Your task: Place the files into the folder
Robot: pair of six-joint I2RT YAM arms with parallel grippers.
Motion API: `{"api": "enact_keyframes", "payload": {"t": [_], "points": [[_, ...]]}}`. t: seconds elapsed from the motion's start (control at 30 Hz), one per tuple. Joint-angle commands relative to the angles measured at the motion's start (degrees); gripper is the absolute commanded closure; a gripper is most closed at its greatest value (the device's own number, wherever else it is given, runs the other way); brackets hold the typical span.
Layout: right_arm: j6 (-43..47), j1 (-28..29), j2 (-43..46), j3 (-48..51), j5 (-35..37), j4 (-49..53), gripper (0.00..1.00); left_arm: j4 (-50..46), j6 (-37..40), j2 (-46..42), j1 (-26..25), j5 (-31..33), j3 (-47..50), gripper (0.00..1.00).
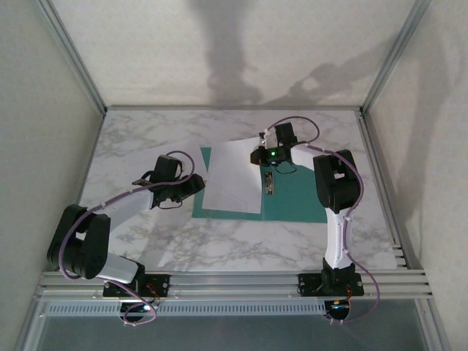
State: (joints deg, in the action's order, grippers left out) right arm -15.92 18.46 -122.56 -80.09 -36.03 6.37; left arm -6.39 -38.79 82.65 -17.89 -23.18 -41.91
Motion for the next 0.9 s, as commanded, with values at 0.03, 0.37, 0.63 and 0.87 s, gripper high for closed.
{"api": "enact_keyframes", "payload": {"t": [0.03,0.37,0.63,0.87], "points": [[-1.3,0.4,1.9,0.8,-1.5,-1.9,1.0,0.6,0.8,-0.5,0.4,-0.5,0.3,0.38],[2.3,1.5,1.5,0.4,-3.5,-1.1,1.0,1.0,0.5,-0.7,0.5,-0.7,1.0,0.38],[4.6,2.7,0.8,-0.8,-5.5,0.1,1.0,1.1,0.3,-0.8,0.4,-0.7,1.1,0.38],[10.3,2.8,0.7,-4.4,-5.1,7.9,1.0,0.6,0.6,-1.2,0.5,-0.6,1.1,0.38]]}}
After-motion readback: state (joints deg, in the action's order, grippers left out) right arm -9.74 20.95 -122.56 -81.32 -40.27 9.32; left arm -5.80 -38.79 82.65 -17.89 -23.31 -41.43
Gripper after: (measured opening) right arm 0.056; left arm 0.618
